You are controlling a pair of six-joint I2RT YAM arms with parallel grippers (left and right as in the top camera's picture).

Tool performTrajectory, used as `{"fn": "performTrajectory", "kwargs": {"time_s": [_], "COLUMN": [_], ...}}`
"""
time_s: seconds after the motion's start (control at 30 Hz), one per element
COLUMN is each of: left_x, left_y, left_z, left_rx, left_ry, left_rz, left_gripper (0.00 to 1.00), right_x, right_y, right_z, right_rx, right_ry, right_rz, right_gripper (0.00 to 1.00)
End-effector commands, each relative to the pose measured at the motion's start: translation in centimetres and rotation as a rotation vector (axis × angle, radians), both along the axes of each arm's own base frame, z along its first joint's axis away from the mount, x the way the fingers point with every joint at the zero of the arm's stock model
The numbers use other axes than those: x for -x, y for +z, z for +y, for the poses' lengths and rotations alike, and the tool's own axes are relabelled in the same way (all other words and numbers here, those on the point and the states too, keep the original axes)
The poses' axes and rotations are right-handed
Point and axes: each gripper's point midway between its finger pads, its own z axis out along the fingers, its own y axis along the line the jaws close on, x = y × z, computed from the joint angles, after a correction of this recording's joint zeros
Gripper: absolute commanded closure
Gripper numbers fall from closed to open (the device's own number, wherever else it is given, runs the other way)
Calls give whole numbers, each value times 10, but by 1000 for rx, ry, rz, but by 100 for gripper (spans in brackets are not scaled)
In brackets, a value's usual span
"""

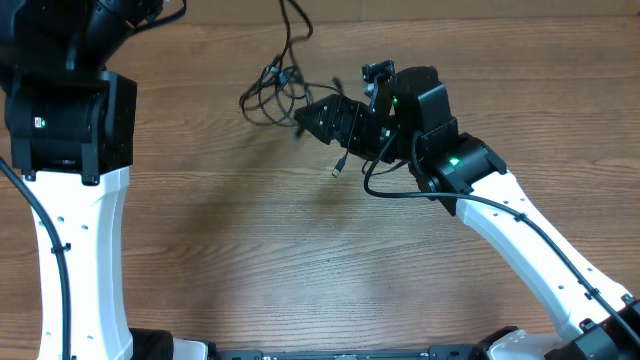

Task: Untangle cables

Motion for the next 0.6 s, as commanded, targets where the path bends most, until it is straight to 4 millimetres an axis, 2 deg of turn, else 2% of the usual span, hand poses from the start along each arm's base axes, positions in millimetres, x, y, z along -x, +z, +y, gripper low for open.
{"fn": "performTrajectory", "kwargs": {"time_s": [0.0, 0.07, 0.17, 0.27, 0.3, 0.4, 0.47, 0.53, 0.57], "left_x": [9, 8, 7, -1, -14, -37, -46, -55, -55], "left_y": [18, 18, 17, 12, 4, -23, -36, -55, -60], "left_z": [7, 8, 8, 14, 26, 53, 71, 107, 114], "left_rx": [110, 136, 132, 86, 84, 112, 129, 156, 145], "left_ry": [5, 1, 2, 78, 182, 361, 469, 701, 749], "left_rz": [27, 48, 55, 27, 58, 190, 247, 321, 332], "left_gripper": [96, 96, 96, 96, 96, 95, 96, 96, 96], "right_x": [5, 2, 7, 6, 8, 11, 16, 20, 20], "right_y": [40, 40, 42, 29, 25, 15, 7, -5, -6], "right_z": [2, -1, 5, 0, -1, -2, -2, -3, -4], "right_rx": [-91, -113, -122, -82, -70, -44, -12, 27, 35], "right_ry": [39, 3, 24, -6, -8, -15, -11, -25, -28], "right_rz": [-78, -32, -31, 4, 25, 62, 78, 115, 117], "right_gripper": [8, 11, 11, 11, 12, 12, 12, 12, 12]}}
